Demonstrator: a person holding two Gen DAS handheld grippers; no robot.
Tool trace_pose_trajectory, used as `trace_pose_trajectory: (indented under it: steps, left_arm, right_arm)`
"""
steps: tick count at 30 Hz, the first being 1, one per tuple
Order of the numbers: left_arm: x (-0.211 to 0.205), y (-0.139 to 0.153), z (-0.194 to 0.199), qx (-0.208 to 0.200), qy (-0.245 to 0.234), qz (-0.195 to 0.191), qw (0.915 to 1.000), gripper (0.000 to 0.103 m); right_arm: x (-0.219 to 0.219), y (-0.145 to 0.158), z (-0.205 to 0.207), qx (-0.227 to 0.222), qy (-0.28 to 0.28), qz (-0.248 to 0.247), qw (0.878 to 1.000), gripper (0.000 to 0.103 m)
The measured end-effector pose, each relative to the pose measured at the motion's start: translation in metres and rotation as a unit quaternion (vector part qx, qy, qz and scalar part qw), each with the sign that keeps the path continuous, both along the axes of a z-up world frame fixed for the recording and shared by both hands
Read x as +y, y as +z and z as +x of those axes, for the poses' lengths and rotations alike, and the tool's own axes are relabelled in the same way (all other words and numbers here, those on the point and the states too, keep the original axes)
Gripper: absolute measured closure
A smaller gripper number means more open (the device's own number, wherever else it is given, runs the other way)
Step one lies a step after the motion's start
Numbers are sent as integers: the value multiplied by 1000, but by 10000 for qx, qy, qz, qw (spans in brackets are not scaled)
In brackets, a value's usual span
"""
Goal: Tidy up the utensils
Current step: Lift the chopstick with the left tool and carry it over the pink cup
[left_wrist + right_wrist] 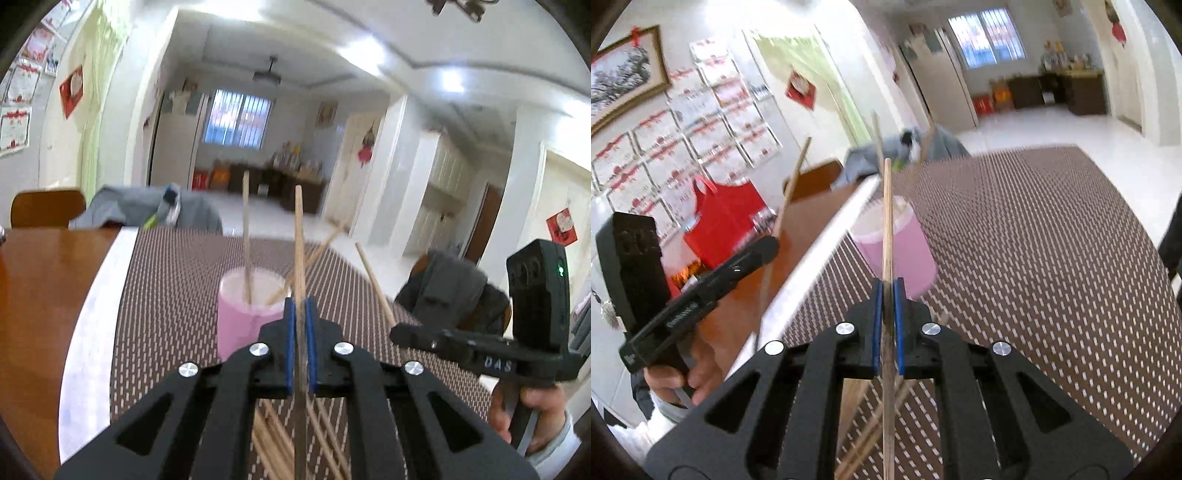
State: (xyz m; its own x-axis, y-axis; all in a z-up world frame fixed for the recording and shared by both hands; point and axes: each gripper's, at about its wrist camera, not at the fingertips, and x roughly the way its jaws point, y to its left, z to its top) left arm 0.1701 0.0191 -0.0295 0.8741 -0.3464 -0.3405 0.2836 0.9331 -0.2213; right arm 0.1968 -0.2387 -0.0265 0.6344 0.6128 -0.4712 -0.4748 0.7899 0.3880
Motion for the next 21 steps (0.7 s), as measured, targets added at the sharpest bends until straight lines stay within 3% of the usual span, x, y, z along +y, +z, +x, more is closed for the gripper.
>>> trace_pose_trajectory:
  steps: [8,13,21]
  left_arm:
    - [-8,28,30,-960,293,-160,9948,97]
    - [1,40,54,-1360,761,-481,9866,97]
    - [7,38,88,-1786,1130,-626,9754,97]
  right_arm:
    - [31,43,9,-1126,-284,339,9927,97]
    - [57,48,28,-1530,-495,479,9858,97]
    - [75,48,58,-2099,-883,779,9706,97]
